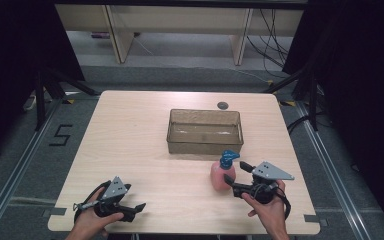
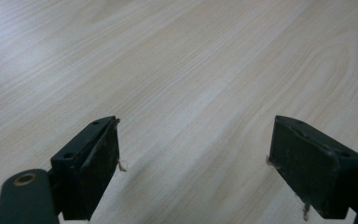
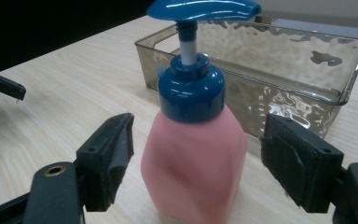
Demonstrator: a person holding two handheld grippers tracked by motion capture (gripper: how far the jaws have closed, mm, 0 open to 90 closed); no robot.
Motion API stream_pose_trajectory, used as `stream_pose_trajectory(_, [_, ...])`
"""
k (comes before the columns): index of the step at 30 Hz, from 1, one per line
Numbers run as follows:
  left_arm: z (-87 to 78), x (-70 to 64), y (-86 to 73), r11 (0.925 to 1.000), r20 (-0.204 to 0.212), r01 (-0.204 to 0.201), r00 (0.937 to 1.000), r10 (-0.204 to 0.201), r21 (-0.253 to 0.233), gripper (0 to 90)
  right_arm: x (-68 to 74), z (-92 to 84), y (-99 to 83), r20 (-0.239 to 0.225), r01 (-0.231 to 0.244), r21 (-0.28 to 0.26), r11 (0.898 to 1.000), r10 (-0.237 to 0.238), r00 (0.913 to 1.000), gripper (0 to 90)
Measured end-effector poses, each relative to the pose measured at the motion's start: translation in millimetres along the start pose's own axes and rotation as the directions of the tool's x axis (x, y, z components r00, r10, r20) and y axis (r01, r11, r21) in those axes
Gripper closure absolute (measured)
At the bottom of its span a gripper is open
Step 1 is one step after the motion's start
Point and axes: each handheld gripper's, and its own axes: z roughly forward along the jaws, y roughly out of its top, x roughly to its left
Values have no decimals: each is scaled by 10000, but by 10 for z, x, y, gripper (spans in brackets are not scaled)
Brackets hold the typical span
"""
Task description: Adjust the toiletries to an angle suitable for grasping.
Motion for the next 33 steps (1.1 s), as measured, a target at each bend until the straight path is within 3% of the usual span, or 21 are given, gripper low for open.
stream_pose_trajectory(1, [3, -3, -1, 9999, 34, 83, 10000, -83, -57, 154, -7, 16, 2, 32, 197, -145, 9997, -197, 9998, 260])
stream_pose_trajectory(5, [2, 14, 3, 10000, -75, -66, 9999, 66, -17, 154, -7, 26, 5, 40, 209, -208, 9996, -208, 9998, 260])
stream_pose_trajectory(9, [23, -10, 1, 9992, 82, 367, 9993, -366, -127, 154, 6, 33, 4, -13, 40, -156, 9999, -40, 10000, 260])
stream_pose_trajectory(10, [25, -6, 0, 9994, 94, 324, 9994, -323, -110, 154, 16, 40, 0, -105, -181, -189, 9997, 179, 9998, 260])
stream_pose_trajectory(12, [19, 21, 7, 10000, -33, 21, 10000, -21, -8, 154, 12, 44, 3, -90, -125, -215, 9997, 123, 9999, 260])
stream_pose_trajectory(13, [27, -1, 5, 9994, 99, 333, 9994, -332, -134, 155, -9, 41, 9, -37, 168, -177, 9997, -168, 9999, 260])
stream_pose_trajectory(14, [27, 0, 7, 9993, 101, 344, 9994, -342, -115, 155, -11, 51, 7, 10, 235, -235, 9994, -235, 9997, 260])
stream_pose_trajectory(15, [23, 21, 13, 9999, -6, 100, 9999, -100, 3, 154, -14, 55, 6, -31, 245, -190, 9995, -246, 9997, 260])
stream_pose_trajectory(23, [36, -4, 15, 9996, 104, 290, 9995, -289, -73, 154, 12, 97, 14, -40, 9, -282, 9996, -10, 10000, 263])
stream_pose_trajectory(25, [30, 4, 15, 9997, 89, 224, 9997, -224, -16, 155, 1, 105, 30, 7, 359, -188, 9992, -359, 9994, 265])
stream_pose_trajectory(28, [35, -4, 15, 9996, 109, 265, 9996, -264, -72, 154, 26, 157, 38, -217, 240, -111, 9997, -242, 9995, 272])
stream_pose_trajectory(31, [36, -8, 15, 9997, 138, 250, 9996, -249, -73, 155, 15, 176, 46, -78, 409, -72, 9991, -409, 9991, 275])
stream_pose_trajectory(32, [30, 10, 18, 10000, 45, 14, 10000, -14, 24, 155, 12, 192, 47, -110, 407, -85, 9991, -408, 9991, 277])
stream_pose_trajectory(33, [35, -8, 15, 9997, 131, 235, 9996, -233, -82, 154, 10, 224, 51, -145, 408, -169, 9990, -411, 9991, 280])
